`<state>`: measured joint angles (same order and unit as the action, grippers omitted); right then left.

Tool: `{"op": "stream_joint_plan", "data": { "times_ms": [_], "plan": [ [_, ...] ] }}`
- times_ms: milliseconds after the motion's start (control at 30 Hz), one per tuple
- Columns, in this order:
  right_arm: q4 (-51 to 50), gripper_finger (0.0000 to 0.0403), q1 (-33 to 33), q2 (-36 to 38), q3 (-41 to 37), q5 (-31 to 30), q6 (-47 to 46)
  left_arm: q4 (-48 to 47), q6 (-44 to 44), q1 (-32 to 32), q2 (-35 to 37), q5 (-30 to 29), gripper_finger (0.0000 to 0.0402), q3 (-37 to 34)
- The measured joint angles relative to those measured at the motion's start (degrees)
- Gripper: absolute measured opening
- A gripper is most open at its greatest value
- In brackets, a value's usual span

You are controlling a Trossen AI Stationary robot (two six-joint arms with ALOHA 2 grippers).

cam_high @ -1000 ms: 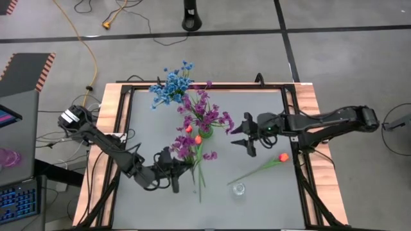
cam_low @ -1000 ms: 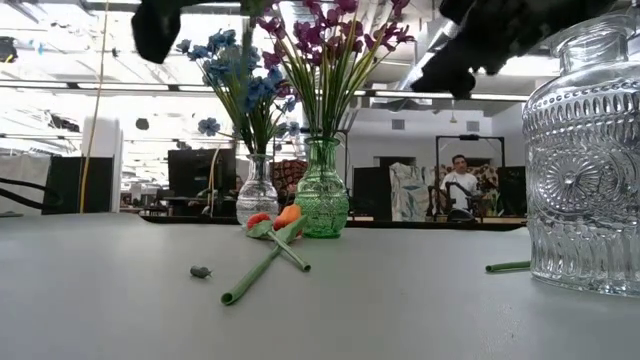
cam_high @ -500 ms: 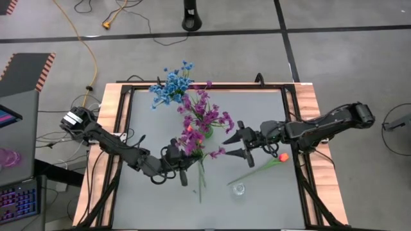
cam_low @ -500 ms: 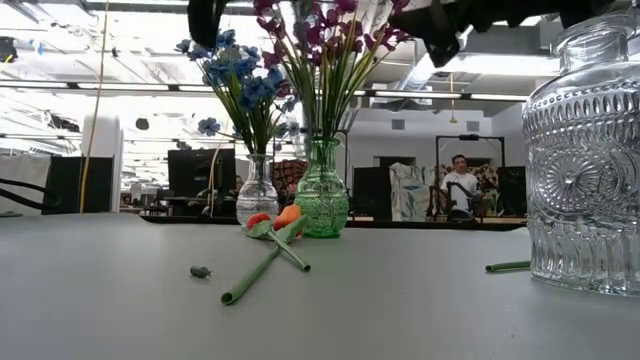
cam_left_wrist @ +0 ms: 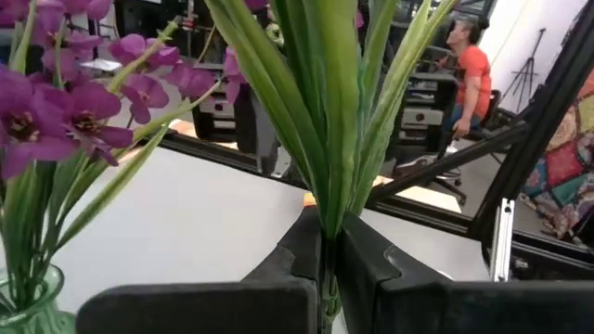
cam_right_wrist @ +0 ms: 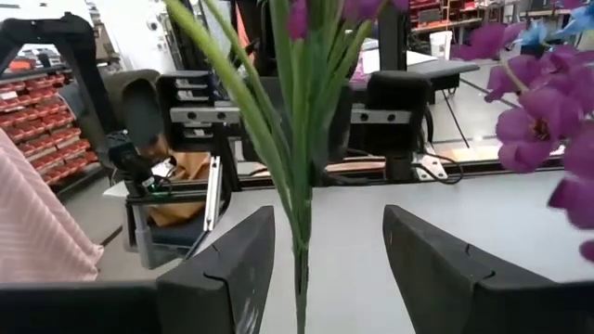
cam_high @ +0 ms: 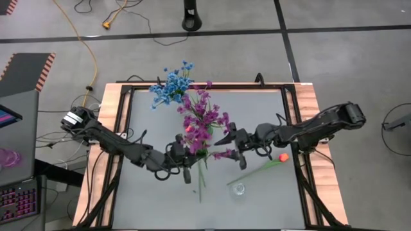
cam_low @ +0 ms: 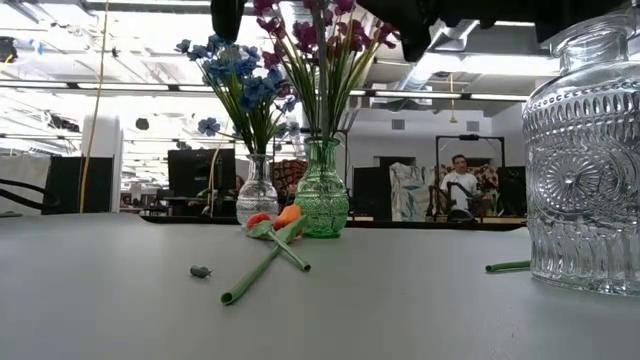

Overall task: Sort flowers into vase by color
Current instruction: Put the violet flowers into the green vase

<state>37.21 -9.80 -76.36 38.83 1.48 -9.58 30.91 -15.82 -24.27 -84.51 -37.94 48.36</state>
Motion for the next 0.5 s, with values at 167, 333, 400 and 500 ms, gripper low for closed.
{"op": "stream_joint_plan", "data": {
  "times_ms": [167, 333, 400, 500],
  "plan": [
    [2.9, 0.0228, 0.0, -2.0, 0.3, 0.0, 0.1, -0.6, -1.0, 0.7, 0.0, 0.6, 0.0, 0.0],
    [2.3, 0.0228, 0.0, -3.6, 1.6, 0.0, 0.1, -0.6, -1.2, 1.1, 0.0, 1.7, 0.0, 0.0],
    [0.9, 0.0228, 0.0, -3.6, 2.1, 0.0, 0.1, -0.8, -1.1, 1.1, 0.0, 1.6, 0.0, 0.0],
    [-2.0, 0.0228, -0.1, -2.8, 2.3, 0.1, 0.0, -1.1, -1.2, 1.1, 0.0, 1.6, 0.0, 0.0]
  ]
}}
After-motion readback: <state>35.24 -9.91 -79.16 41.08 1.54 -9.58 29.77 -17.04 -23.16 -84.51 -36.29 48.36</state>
